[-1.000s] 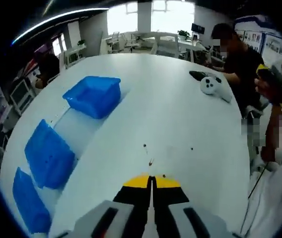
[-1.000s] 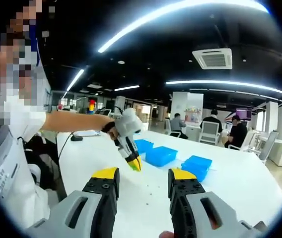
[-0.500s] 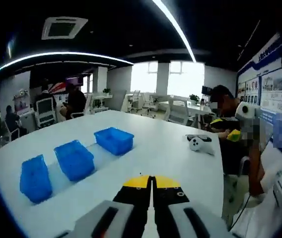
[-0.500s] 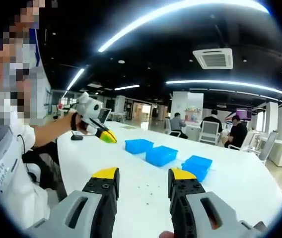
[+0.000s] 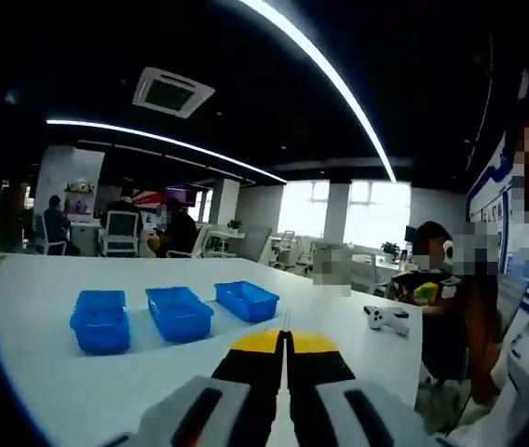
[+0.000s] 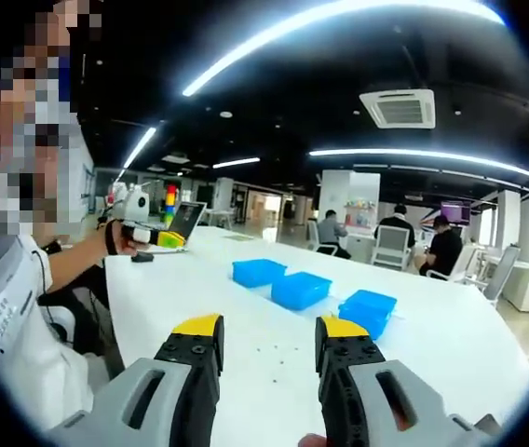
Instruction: Pick up the resistors one by one and place each resistor into its matching bin, sorting the parts by color and model until every resistor is separated into the correct bin for its type
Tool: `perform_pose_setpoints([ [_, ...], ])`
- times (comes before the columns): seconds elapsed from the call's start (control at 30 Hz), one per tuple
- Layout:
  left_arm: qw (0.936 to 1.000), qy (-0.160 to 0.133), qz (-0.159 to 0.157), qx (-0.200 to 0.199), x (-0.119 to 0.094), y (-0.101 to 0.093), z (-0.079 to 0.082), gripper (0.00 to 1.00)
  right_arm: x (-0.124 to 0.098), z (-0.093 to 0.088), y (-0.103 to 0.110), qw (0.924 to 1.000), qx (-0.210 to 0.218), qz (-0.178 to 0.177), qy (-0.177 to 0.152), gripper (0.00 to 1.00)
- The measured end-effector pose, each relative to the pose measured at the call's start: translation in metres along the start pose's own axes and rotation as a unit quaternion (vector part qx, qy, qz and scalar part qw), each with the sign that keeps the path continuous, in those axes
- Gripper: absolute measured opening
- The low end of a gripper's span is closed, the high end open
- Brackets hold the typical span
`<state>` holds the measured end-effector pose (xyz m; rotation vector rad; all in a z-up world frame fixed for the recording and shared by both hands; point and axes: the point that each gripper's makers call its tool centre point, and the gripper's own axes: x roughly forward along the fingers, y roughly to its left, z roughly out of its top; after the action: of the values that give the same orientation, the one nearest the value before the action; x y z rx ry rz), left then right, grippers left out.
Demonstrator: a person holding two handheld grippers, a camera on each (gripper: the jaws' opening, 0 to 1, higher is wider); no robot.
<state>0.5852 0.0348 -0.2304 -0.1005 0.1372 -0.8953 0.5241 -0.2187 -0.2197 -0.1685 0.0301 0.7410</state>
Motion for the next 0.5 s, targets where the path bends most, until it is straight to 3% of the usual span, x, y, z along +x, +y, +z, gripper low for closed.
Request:
perform_pose_setpoints([
  [0.27,0.9999,0.006,-0.005,0.013,0.043,-0.001,0.017,0.04,0.0,-0.001,0.001,1.0,0.0,-0.002,0.0,0.41],
  [0.5,0.9995,0.021,-0.022,0.002,0.114,0.0,0.029,0.04,-0.001,-0.001,-0.001,1.0,0.001,-0.003,-0.002,0.41],
])
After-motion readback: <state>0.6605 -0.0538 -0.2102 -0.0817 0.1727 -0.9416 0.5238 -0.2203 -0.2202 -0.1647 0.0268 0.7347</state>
